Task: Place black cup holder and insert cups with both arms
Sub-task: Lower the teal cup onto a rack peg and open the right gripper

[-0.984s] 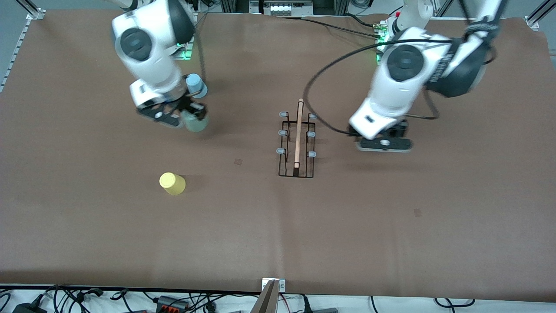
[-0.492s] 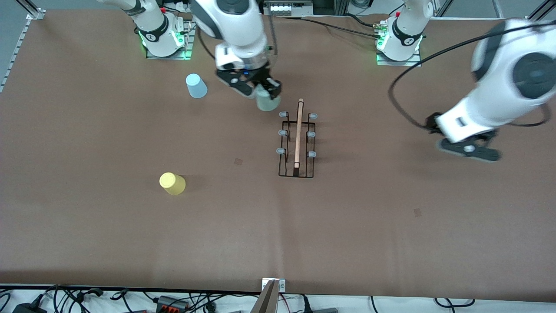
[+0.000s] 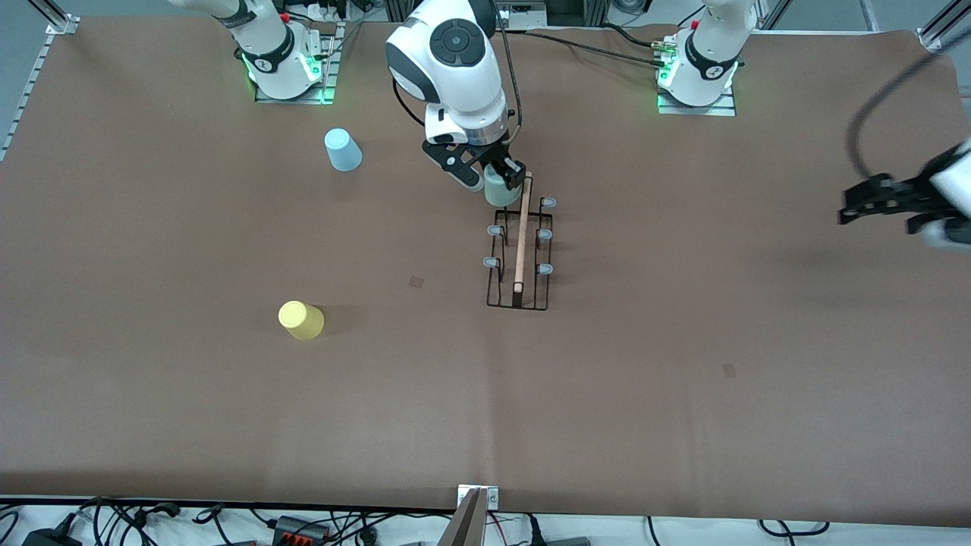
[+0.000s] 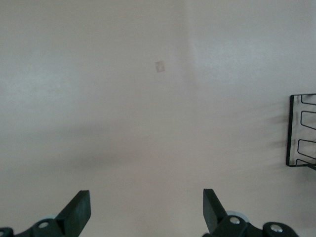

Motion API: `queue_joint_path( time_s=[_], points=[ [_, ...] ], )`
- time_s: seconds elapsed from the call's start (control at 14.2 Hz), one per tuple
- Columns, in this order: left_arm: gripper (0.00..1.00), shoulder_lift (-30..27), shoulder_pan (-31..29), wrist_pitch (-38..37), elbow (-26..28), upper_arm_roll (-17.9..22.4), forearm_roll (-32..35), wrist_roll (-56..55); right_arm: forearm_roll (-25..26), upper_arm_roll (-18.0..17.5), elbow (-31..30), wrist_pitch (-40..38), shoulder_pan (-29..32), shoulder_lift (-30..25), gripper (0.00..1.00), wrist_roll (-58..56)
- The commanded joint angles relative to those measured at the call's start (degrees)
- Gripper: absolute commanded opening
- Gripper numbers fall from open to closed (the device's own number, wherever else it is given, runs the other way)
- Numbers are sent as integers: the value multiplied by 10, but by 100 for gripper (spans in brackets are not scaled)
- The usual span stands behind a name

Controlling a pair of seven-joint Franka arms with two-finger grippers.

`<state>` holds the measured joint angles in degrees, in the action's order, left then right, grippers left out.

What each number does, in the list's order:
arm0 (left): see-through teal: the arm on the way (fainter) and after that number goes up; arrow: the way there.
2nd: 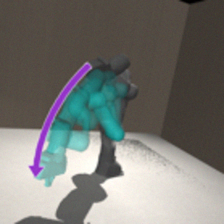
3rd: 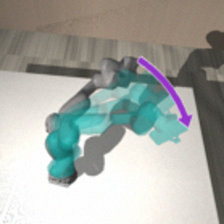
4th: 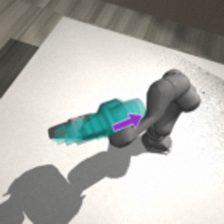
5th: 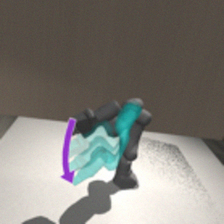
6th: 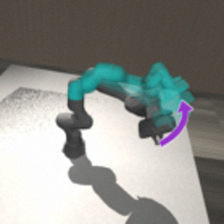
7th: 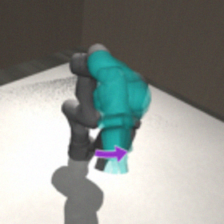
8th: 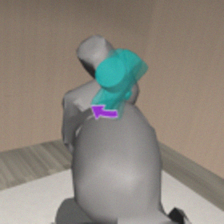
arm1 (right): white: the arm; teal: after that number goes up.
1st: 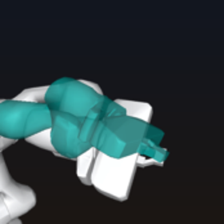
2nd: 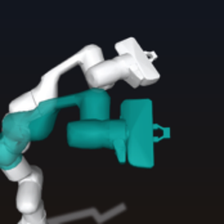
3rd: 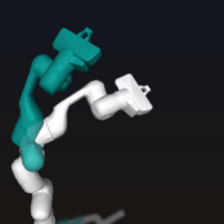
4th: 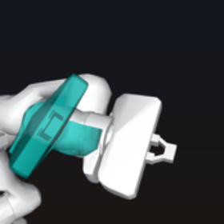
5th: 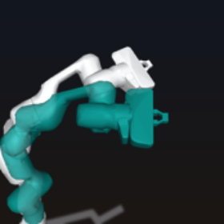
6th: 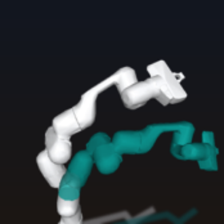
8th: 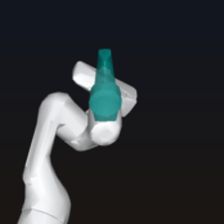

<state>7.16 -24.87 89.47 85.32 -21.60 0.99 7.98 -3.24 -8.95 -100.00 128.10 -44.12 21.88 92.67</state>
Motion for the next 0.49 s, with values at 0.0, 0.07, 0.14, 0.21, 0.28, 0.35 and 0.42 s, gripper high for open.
queue_joint_path(
  time_s=[0.0, 0.07, 0.14, 0.21, 0.28, 0.35, 0.42],
  points=[
    [100, -52, 145, -2, 35, 148, -14, 3, 8, 4, 12, -3, -7, 10, 15, 13],
    [100, -62, 190, 5, 50, 189, -13, 5, 15, 4, 12, -3, -7, 15, 31, 13],
    [100, -75, 223, 31, 73, 216, -11, 5, 17, 4, 12, -3, -7, 17, 94, 14],
    [100, -87, 235, 56, 98, 221, -10, 4, 17, 4, 12, -4, -5, 17, 100, 13],
    [100, -97, 237, 67, 107, 221, -9, 4, 17, 5, 12, -7, -1, 13, 100, 8],
    [100, -96, 238, 63, 105, 215, -8, 1, 17, 10, 16, -7, 2, 10, 100, 0],
    [100, -91, 238, 56, 100, 214, -7, 1, 17, 13, 17, -10, 13, 0, 100, -17]
  ],
)
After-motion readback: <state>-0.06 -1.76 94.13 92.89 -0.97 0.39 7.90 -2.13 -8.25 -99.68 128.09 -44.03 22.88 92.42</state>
